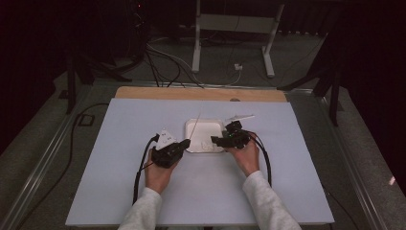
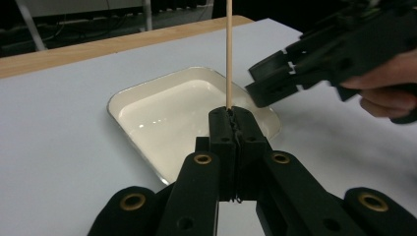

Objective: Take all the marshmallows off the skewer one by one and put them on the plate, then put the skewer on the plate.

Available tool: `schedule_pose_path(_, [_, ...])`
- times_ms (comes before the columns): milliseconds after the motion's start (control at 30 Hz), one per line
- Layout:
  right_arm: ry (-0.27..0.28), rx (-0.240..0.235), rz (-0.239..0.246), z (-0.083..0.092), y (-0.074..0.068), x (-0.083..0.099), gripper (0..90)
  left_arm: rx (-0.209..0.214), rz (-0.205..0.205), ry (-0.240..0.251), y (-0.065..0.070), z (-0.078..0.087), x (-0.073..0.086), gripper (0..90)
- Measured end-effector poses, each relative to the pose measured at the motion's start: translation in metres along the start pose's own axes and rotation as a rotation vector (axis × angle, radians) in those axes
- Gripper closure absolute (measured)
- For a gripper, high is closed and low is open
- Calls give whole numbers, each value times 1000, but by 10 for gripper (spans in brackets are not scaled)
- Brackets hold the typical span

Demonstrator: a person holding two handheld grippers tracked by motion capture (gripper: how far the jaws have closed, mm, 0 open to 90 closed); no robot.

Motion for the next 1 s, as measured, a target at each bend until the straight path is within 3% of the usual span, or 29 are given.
schedule_pose_path(233, [102,1,5,28,-1,0,206,-4,45,-6,0,-18,-8,900])
schedule_pose_path(367, [121,-22,-1,41,0,7,193,-11,60,-28,0,-28,-9,900])
schedule_pose_path(567, [148,-5,13,59,8,19,193,-20,80,-56,-3,-37,-6,900])
schedule_pose_path(1000, [183,13,18,89,20,32,203,-70,171,-187,-16,-64,21,898])
Point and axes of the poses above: each handheld gripper's, and its own axes: z roughly backward along the jaws, x roughly out of its underside, y roughly to its right, the point moved 8 cm from there along -z, roughly forward along the jaws, and after that the axes turned 8 degrees about -z, right-handed, at the moved point
